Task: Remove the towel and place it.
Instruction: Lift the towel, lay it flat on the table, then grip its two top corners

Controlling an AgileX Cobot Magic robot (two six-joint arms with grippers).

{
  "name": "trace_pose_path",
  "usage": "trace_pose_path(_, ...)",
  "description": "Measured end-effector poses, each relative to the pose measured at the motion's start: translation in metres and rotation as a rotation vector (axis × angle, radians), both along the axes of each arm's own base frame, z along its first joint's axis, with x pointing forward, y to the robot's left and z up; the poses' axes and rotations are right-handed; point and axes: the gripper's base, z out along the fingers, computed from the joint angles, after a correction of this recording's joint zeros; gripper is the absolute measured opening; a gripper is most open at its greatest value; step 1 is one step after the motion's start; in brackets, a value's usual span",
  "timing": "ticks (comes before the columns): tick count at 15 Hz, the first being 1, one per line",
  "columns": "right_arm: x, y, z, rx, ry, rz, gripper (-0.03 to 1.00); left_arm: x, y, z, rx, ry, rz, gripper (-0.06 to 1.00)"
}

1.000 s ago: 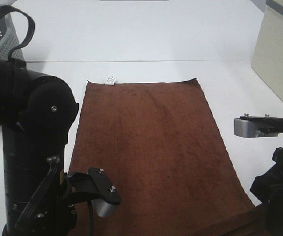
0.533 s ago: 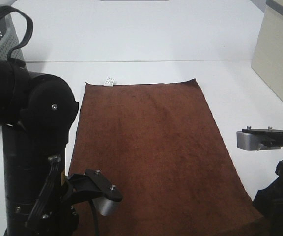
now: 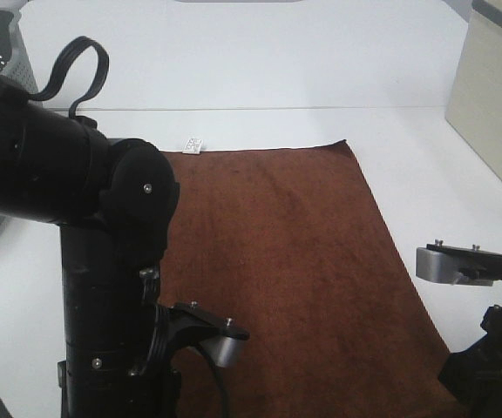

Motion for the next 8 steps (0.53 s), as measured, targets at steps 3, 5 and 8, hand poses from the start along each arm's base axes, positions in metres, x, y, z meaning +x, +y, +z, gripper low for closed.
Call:
trace_pose_path(3,0.0,0.0002,-0.0004,0.002,-0.002,-0.005,0.12,0.0008,-0.0056,0.002,-0.023,0.013,0.041,0.0)
trace_pose_path(5,0.0002,0.0009,-0.0003,0.006,-0.003,-0.012,0.24,0.0001,-0.0077,0.0027,-0.029,0.026,0.073,0.12)
trace_pose_path(8,0.0005,0.0016,-0.0001,-0.001,0.008,-0.047,0.6,-0.0002,-0.0092,0.0028,-0.012,0.036,0.125,0.62)
